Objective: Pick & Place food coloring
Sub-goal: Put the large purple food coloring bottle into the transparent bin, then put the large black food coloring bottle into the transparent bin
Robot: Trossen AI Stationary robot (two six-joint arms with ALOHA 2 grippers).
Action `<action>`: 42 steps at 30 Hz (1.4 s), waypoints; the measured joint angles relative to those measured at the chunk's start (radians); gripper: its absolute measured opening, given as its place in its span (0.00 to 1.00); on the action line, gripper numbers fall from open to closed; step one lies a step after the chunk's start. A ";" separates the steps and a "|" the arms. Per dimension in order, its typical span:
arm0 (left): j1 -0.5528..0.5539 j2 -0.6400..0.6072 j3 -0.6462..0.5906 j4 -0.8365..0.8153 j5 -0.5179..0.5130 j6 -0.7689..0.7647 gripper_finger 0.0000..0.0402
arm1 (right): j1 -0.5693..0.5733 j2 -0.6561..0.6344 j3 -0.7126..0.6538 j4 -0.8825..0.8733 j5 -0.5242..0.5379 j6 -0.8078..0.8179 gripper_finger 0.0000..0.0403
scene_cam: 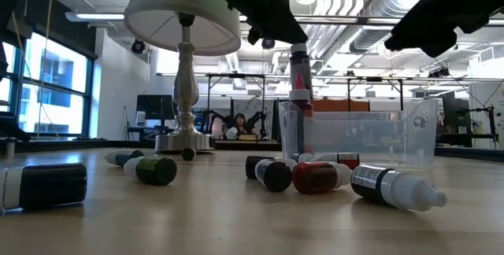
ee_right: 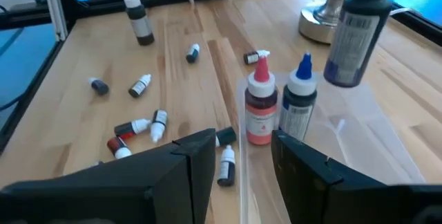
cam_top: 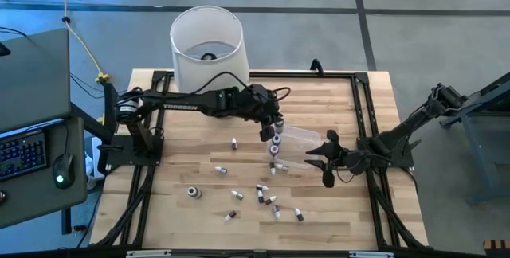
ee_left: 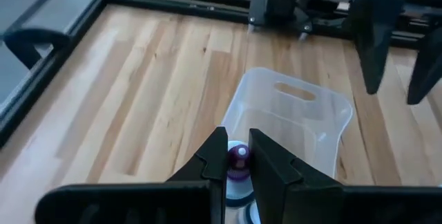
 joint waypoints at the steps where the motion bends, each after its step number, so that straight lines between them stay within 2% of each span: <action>1: -0.002 0.000 0.000 -0.006 0.000 -0.008 0.08 | 0.000 0.000 0.000 0.004 0.000 -0.002 0.33; 5: -0.026 0.063 0.002 0.027 -0.071 -0.022 0.08 | 0.000 0.000 0.000 0.007 0.000 -0.003 0.33; 7: -0.038 0.068 -0.009 -0.028 -0.092 -0.024 0.08 | 0.000 0.000 0.000 0.008 0.000 -0.003 0.33; 10: -0.057 0.082 0.007 0.045 -0.122 -0.029 0.08 | 0.000 0.000 0.000 0.013 -0.008 -0.024 0.33; 13: -0.070 0.099 -0.005 0.000 -0.168 -0.033 0.08 | 0.000 0.000 0.000 0.022 -0.014 -0.033 0.33; 17: -0.079 0.111 0.005 0.037 -0.206 -0.058 0.08 | 0.000 0.000 0.000 0.032 -0.018 -0.034 0.33; 21: -0.079 0.126 -0.006 -0.037 -0.218 -0.081 0.08 | 0.000 0.000 0.000 0.051 -0.020 -0.052 0.33; 30: -0.079 0.144 0.000 -0.061 -0.216 -0.082 0.08 | 0.000 0.000 0.000 0.061 -0.023 -0.055 0.33; 42: -0.079 0.144 -0.001 -0.082 -0.250 -0.082 0.24 | 0.000 0.000 0.000 0.071 -0.023 -0.055 0.33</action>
